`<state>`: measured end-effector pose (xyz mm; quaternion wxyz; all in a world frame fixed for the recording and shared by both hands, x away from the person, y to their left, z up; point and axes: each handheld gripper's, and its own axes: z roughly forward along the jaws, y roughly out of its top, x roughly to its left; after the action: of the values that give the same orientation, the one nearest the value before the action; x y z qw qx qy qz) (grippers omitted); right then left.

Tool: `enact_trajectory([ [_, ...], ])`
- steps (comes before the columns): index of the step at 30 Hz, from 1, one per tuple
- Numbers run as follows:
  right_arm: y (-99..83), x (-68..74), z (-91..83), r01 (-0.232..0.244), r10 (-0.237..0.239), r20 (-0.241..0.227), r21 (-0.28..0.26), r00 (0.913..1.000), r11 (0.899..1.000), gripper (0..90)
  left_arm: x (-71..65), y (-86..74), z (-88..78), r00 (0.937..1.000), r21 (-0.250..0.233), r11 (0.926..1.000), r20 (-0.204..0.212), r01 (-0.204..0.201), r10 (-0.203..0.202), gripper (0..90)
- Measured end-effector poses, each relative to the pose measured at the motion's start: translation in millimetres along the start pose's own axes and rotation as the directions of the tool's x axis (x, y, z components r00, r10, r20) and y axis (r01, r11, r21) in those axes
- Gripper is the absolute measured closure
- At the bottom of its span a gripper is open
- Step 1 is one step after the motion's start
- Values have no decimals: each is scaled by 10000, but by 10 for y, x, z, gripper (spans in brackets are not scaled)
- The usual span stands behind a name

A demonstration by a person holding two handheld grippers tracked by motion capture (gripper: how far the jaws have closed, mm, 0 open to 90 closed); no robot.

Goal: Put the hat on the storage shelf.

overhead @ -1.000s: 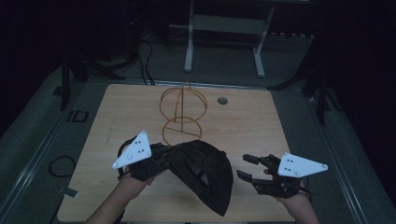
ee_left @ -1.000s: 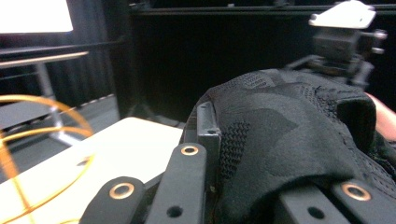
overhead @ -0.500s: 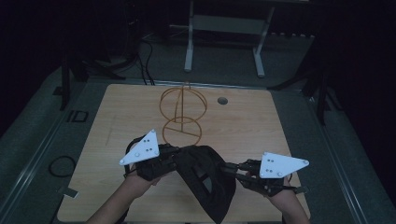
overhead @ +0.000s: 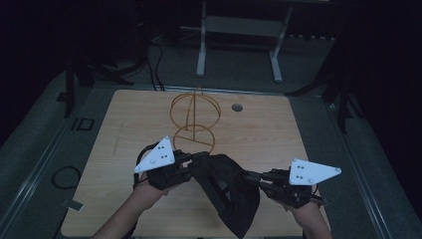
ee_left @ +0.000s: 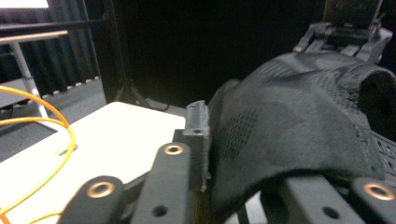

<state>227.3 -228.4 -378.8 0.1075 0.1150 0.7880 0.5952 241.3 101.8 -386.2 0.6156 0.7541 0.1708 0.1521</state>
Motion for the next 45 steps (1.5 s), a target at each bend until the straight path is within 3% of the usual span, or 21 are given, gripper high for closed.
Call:
enact_trajectory([
  [2,-3,-14,-29,-38,39,87,-25,10000,10000,879,-13,-3,4,9996,173,9997,-211,-177,181,748],
  [7,-12,-53,-109,-167,175,420,-185,9990,9997,879,18,-17,-35,9988,-52,10000,-480,-10,7,607],
  [13,-16,-162,-257,-526,569,1110,-416,9922,9977,879,41,-77,-91,9926,223,9997,-1206,-95,121,433],
  [14,-16,-200,-302,-581,640,1378,-461,9884,9972,879,53,-123,-100,9895,393,9992,-1445,-24,81,366],
  [16,-17,-234,-341,-623,702,1636,-529,9840,9967,879,63,-149,-106,9900,474,9989,-1408,5,62,274],
  [17,-17,-234,-341,-623,702,1636,-529,9840,9967,879,68,-167,-108,9884,568,9984,-1521,39,48,274],
  [19,-22,-272,-370,-701,797,1838,-579,9797,9959,879,87,-222,-117,9858,680,9976,-1681,140,-24,152],
  [22,-41,-375,-428,-949,1110,2329,-794,9662,9923,878,122,-334,-149,9752,981,9950,-2213,209,14,82],
  [25,-39,-417,-447,-1014,1204,2513,-876,9604,9910,879,126,-401,-192,9720,938,9955,-2349,147,78,80],
  [26,-20,-469,-466,-999,1239,2839,-976,9508,9902,878,128,-435,-216,9658,998,9950,-2585,84,178,73],
  [27,-20,-469,-466,-999,1239,2839,-976,9508,9902,878,133,-462,-232,9643,1017,9947,-2646,131,143,73],
  [30,47,-591,-474,-980,1287,3206,-1102,9384,9891,878,178,-592,-299,9599,1076,9927,-2794,552,-231,13],
  [31,47,-591,-474,-980,1287,3206,-1102,9384,9891,878,193,-635,-316,9586,1096,9913,-2820,727,-391,13],
  [32,81,-660,-458,-1087,1423,3269,-1191,9343,9869,878,206,-711,-346,9536,1112,9903,-2975,830,-465,13],
  [33,81,-660,-458,-1087,1423,3269,-1191,9343,9869,878,206,-711,-346,9536,1112,9903,-2975,830,-465,13],
  [34,123,-729,-425,-1075,1413,3488,-1146,9265,9876,878,218,-802,-373,9484,1159,9888,-3125,938,-533,13],
  [37,160,-789,-390,-1110,1452,3549,-1150,9236,9871,878,220,-881,-403,9428,1202,9886,-3300,911,-468,13],
  [38,211,-858,-337,-1117,1476,3701,-1166,9172,9869,878,229,-964,-442,9426,1229,9869,-3285,1048,-591,13],
  [39,211,-858,-337,-1117,1476,3701,-1166,9172,9869,878,229,-964,-442,9426,1229,9869,-3285,1048,-591,14],
  [40,254,-908,-288,-1036,1454,3880,-1267,9101,9865,878,232,-1054,-486,9375,1381,9846,-3437,1071,-537,14],
  [45,367,-998,-175,-936,1443,3987,-1440,9056,9851,878,255,-1237,-592,9322,1241,9811,-3489,1482,-966,14],
])
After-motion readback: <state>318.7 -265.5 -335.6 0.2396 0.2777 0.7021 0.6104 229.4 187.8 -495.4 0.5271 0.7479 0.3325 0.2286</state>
